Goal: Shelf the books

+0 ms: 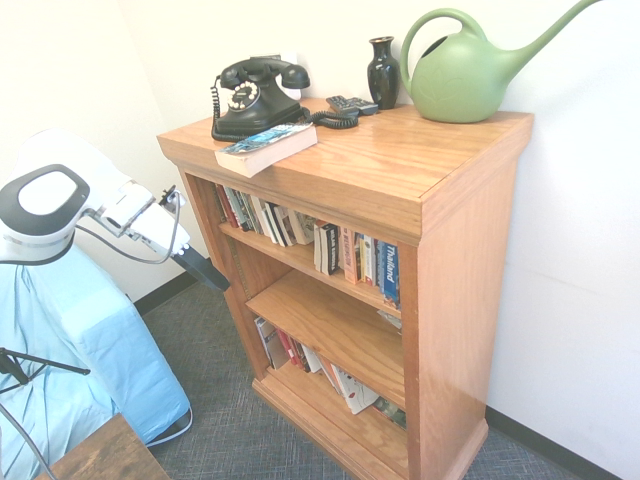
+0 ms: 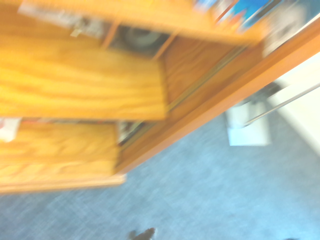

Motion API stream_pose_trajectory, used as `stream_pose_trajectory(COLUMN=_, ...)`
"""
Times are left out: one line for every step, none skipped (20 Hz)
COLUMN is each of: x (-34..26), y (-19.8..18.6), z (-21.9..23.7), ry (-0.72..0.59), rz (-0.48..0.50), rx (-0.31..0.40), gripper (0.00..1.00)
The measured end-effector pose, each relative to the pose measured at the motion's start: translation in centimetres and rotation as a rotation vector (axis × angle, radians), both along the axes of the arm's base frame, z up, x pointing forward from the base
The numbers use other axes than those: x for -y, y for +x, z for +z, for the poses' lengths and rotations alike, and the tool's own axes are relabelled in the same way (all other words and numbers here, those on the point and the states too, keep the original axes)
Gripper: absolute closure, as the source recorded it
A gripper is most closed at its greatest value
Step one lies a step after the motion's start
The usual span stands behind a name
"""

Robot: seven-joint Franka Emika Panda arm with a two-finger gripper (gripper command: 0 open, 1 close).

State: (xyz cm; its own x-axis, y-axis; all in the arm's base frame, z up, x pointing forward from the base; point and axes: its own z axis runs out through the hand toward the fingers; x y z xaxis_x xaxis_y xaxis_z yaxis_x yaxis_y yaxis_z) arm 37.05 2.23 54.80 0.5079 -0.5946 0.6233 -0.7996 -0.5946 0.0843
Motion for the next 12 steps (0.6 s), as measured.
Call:
stream_pose_trajectory(x=-0.8, y=0.0, z=0.6, ry=-0.026, rz=-0.007, rx=0.003, gripper=0.0)
stream_pose_trajectory(x=-1.7, y=0.0, z=1.1, ry=-0.052, rz=-0.014, rx=0.003, gripper=0.0)
stream_pose_trajectory(x=-2.5, y=0.0, z=1.5, ry=-0.08, rz=-0.024, rx=0.003, gripper=0.0)
stream_pose_trajectory(x=-3.4, y=0.1, z=2.0, ry=-0.109, rz=-0.033, rx=0.003, gripper=0.0)
stream_pose_trajectory(x=-4.3, y=0.2, z=2.5, ry=-0.137, rz=-0.043, rx=0.003, gripper=0.0)
stream_pose_trajectory(x=-5.2, y=0.3, z=3.1, ry=-0.167, rz=-0.053, rx=0.004, gripper=0.0)
stream_pose_trajectory(x=-6.1, y=0.5, z=3.7, ry=-0.195, rz=-0.063, rx=0.003, gripper=0.0)
stream_pose_trajectory(x=-6.8, y=0.7, z=4.3, ry=-0.22, rz=-0.071, rx=0.0, gripper=0.0)
stream_pose_trajectory(x=-7.4, y=1.1, z=4.9, ry=-0.243, rz=-0.078, rx=-0.003, gripper=0.0)
stream_pose_trajectory(x=-7.8, y=1.5, z=5.3, ry=-0.264, rz=-0.085, rx=-0.009, gripper=0.0)
stream_pose_trajectory(x=-8.2, y=1.9, z=5.7, ry=-0.283, rz=-0.092, rx=-0.016, gripper=0.0)
stream_pose_trajectory(x=-8.6, y=2.4, z=6.1, ry=-0.302, rz=-0.1, rx=-0.023, gripper=0.0)
